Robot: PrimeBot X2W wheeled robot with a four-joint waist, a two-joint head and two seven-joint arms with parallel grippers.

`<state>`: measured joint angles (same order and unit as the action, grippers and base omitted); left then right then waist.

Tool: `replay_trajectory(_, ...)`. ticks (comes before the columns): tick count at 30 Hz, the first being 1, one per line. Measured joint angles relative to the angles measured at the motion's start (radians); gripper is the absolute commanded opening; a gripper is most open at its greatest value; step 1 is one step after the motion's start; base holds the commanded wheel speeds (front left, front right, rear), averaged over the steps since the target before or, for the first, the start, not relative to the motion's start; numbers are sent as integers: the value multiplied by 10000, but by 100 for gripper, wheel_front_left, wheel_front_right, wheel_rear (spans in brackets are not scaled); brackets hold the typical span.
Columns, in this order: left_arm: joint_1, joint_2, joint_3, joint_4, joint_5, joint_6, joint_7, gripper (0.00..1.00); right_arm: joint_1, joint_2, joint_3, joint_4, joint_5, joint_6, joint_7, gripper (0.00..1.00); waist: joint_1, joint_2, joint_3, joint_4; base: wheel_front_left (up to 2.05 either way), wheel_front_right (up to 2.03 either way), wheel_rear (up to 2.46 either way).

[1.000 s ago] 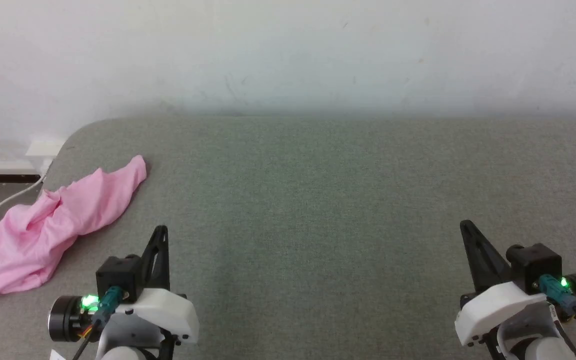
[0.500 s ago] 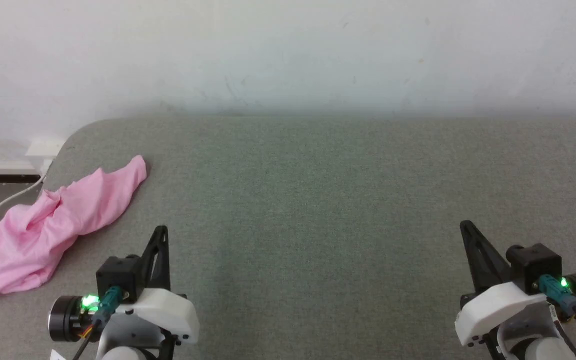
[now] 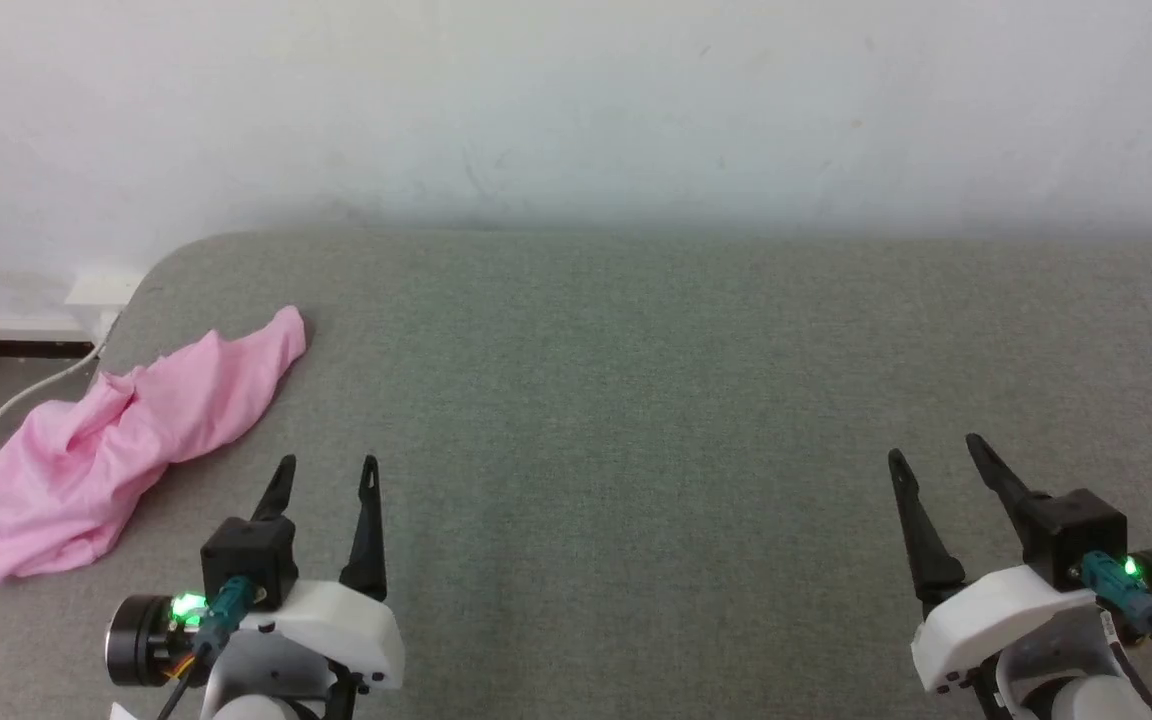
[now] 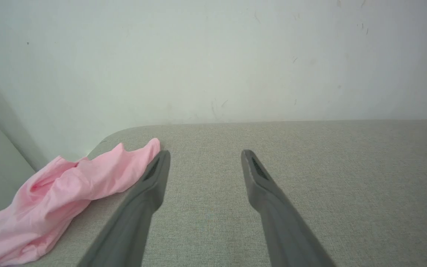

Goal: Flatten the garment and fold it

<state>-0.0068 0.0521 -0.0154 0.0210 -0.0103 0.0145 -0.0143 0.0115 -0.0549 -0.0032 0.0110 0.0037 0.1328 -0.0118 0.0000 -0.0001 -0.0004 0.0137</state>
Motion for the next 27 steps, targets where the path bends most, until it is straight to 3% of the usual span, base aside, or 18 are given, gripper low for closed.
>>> replay_trajectory(27,-50,165,-224,405,-364,410,-522,100,-70,2,-2,217,242,0,-460,100,0,1,-88,1652,0,0,0)
